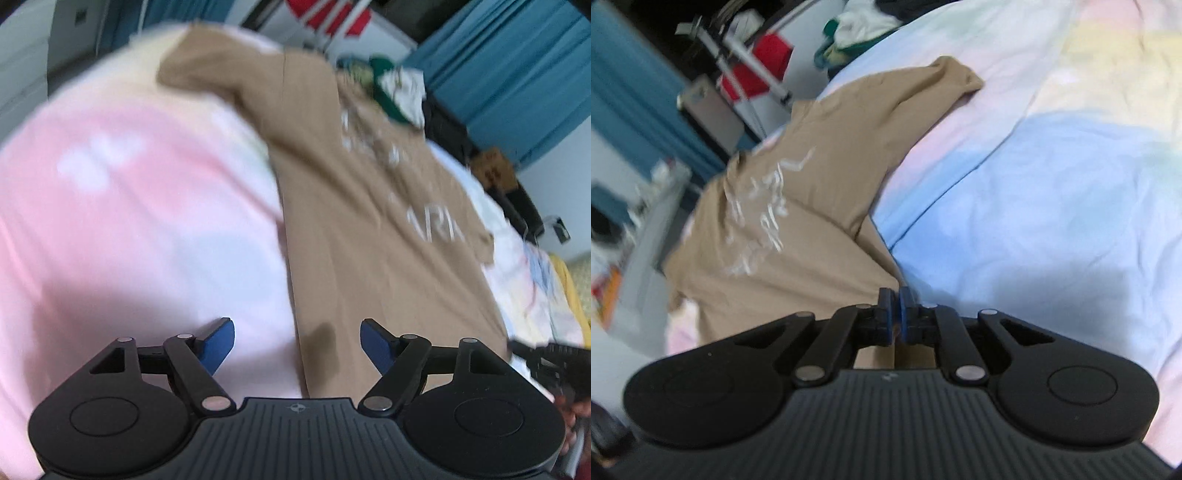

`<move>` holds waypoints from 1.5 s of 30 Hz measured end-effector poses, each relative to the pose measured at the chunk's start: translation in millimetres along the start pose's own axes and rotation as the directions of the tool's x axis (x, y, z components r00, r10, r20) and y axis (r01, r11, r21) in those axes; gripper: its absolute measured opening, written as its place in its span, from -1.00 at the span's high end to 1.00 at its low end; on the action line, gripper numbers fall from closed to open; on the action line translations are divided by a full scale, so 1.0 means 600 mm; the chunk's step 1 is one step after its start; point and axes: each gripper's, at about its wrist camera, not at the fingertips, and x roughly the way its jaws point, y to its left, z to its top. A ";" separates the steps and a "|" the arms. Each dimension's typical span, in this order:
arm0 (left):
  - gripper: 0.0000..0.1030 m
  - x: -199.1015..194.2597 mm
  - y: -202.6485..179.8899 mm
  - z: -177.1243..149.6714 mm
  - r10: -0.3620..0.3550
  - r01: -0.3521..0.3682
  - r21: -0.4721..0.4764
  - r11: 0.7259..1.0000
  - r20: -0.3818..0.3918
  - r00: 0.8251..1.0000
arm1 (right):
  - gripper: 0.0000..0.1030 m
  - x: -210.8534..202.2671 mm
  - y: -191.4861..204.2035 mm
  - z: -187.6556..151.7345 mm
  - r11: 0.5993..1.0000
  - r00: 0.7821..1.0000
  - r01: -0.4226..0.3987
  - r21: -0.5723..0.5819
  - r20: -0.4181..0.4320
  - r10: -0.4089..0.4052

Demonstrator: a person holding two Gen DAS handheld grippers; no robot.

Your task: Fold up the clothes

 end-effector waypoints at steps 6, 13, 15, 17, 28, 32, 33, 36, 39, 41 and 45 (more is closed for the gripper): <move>-0.49 0.004 -0.008 -0.042 -0.042 0.049 0.049 0.998 -0.135 0.990 | 0.17 0.018 -0.004 -0.005 0.998 0.997 0.045 -0.038 -0.065 -0.048; -0.35 0.004 -0.033 -0.089 -0.077 0.121 0.128 0.984 -0.309 0.948 | 0.14 0.040 -0.006 -0.011 0.991 0.984 0.097 -0.094 -0.142 -0.110; -0.19 0.006 -0.040 -0.096 -0.066 0.122 0.152 0.981 -0.328 0.942 | 0.16 0.051 -0.005 -0.008 0.993 0.971 0.043 -0.110 -0.228 -0.067; -0.02 0.010 -0.045 -0.099 -0.055 0.119 0.171 0.978 -0.338 0.940 | 0.21 0.049 0.007 -0.008 0.982 0.961 0.035 -0.183 -0.265 -0.084; 0.98 -0.083 -0.034 -0.059 -0.076 0.117 0.202 0.972 -0.198 0.977 | 0.93 0.003 0.125 -0.067 0.710 0.907 0.025 -0.704 -0.283 -0.313; 0.98 -0.191 0.005 -0.004 -0.122 0.130 0.122 0.984 -0.072 0.990 | 0.94 -0.071 0.144 -0.030 0.729 0.942 0.020 -0.684 -0.232 -0.244; 0.99 -0.215 0.016 0.008 -0.122 0.126 0.102 0.987 -0.047 0.991 | 0.94 -0.090 0.149 -0.021 0.733 0.949 0.020 -0.680 -0.219 -0.229; 0.99 -0.263 0.045 0.024 -0.062 0.063 0.083 0.994 -0.016 0.998 | 0.94 -0.129 0.151 -0.008 0.729 0.950 0.018 -0.684 -0.216 -0.226; 0.99 -0.265 0.066 0.014 0.036 -0.029 0.091 0.995 -0.069 0.997 | 0.94 -0.136 0.139 -0.022 0.715 0.930 0.013 -0.699 -0.254 -0.266; 0.99 -0.247 0.076 0.000 0.109 -0.096 0.121 0.988 -0.112 0.988 | 0.94 -0.120 0.122 -0.039 0.706 0.905 0.015 -0.708 -0.290 -0.310; 0.98 -0.205 0.076 -0.033 0.202 -0.172 0.176 0.969 -0.173 0.964 | 0.94 -0.085 0.094 -0.075 0.700 0.863 0.009 -0.714 -0.348 -0.366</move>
